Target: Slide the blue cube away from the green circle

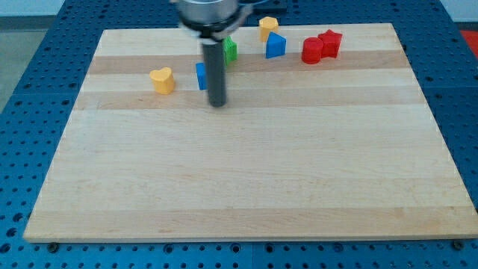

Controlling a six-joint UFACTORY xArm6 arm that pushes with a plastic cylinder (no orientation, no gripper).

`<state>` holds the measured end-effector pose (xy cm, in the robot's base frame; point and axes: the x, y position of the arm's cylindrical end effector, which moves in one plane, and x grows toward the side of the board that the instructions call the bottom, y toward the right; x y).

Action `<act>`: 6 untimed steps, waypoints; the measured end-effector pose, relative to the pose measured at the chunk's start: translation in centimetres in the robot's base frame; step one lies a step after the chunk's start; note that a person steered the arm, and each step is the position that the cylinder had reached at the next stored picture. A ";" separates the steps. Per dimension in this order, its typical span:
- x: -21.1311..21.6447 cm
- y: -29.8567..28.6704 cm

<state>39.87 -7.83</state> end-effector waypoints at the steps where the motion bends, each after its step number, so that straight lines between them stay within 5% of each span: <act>1: -0.3 -5.0; 3: -5.8 -4.9; 6: -5.9 6.4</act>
